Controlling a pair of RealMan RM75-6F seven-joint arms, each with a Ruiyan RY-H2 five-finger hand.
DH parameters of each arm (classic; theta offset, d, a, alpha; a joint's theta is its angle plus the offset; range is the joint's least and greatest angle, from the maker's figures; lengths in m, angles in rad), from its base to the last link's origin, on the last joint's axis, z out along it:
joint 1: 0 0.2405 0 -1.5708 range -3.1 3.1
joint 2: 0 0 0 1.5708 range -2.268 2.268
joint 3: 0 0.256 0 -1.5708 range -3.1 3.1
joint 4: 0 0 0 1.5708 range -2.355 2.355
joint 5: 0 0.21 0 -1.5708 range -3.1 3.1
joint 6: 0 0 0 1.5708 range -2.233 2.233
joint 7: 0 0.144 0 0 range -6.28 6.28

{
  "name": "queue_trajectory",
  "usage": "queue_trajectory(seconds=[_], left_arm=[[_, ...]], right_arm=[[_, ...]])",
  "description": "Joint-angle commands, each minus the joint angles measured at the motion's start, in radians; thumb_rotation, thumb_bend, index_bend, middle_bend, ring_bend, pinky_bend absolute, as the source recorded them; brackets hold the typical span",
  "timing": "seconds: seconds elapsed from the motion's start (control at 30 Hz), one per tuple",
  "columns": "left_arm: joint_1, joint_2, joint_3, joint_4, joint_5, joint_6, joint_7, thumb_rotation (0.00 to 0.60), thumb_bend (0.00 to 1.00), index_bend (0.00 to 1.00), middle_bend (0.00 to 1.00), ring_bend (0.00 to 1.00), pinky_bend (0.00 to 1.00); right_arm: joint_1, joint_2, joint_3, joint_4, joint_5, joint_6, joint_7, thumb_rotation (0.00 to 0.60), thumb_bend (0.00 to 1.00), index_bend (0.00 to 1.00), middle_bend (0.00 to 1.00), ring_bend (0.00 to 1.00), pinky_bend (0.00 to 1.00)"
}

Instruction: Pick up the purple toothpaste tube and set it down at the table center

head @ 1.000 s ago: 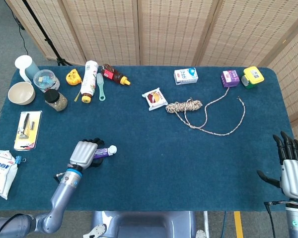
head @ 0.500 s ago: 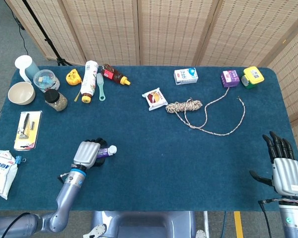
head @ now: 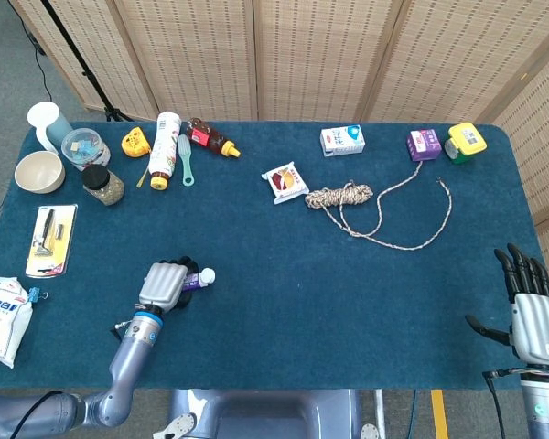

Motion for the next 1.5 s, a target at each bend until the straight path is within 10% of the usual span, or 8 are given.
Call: queue_trajectory(seconds=[0.03, 0.6, 1.5], left_arm=[[-0.001, -0.002, 0.003, -0.002, -0.005, -0.003, -0.003, 0.6, 0.38, 0.36, 0.31, 0.37, 0.39], [-0.01, 0.073, 0.002, -0.093, 0.055, -0.027, -0.068, 0.6, 0.99, 0.45, 0.38, 0.44, 0.51], [-0.188, 0.485, -0.042, -0.25, 0.333, -0.344, -0.308, 0.6, 1.0, 0.56, 0.5, 0.55, 0.61]], right_arm=[[-0.004, 0.003, 0.001, -0.002, -0.001, 0.005, 0.012, 0.6, 0.06, 0.0, 0.0, 0.0, 0.0], [-0.001, 0.014, 0.008, -0.021, -0.001, -0.004, 0.025, 0.6, 0.06, 0.0, 0.0, 0.0, 0.0], [0.135, 0.006, 0.003, -0.065, -0.09, -0.178, 0.126, 0.6, 0.06, 0.01, 0.0, 0.0, 0.0]])
